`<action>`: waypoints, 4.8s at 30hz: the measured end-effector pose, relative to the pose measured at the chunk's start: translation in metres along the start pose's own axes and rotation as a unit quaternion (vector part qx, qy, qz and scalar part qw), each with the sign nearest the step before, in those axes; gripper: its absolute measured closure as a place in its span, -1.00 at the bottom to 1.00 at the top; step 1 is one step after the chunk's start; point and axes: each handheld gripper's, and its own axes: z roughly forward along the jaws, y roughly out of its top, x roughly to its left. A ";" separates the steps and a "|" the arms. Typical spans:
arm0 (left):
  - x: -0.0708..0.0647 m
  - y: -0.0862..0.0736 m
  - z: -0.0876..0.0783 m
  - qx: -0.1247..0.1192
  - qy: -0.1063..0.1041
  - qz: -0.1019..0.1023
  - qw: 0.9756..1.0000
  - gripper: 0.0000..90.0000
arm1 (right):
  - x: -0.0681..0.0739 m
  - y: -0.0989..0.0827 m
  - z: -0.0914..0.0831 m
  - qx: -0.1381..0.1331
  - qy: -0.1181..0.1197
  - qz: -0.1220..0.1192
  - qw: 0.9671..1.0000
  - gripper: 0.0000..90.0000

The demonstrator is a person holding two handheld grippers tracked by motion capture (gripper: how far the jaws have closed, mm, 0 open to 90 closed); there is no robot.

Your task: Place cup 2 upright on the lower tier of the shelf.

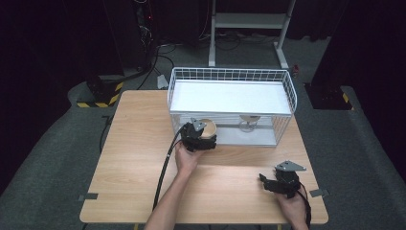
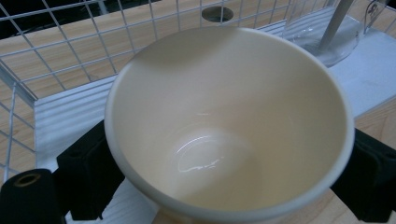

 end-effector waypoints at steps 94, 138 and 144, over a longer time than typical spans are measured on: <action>0.010 -0.039 -0.019 0.043 0.020 -0.031 0.998 -0.37 | 0.000 0.000 0.000 0.000 0.000 0.000 1.000 -0.44; -0.001 -0.009 0.023 0.065 0.048 -0.026 0.996 -0.03 | 0.000 0.000 0.000 0.000 0.000 0.000 1.000 -0.44; 0.000 -0.005 0.027 0.064 0.049 -0.030 0.996 0.02 | 0.000 0.000 0.000 0.000 0.000 0.000 1.000 -0.44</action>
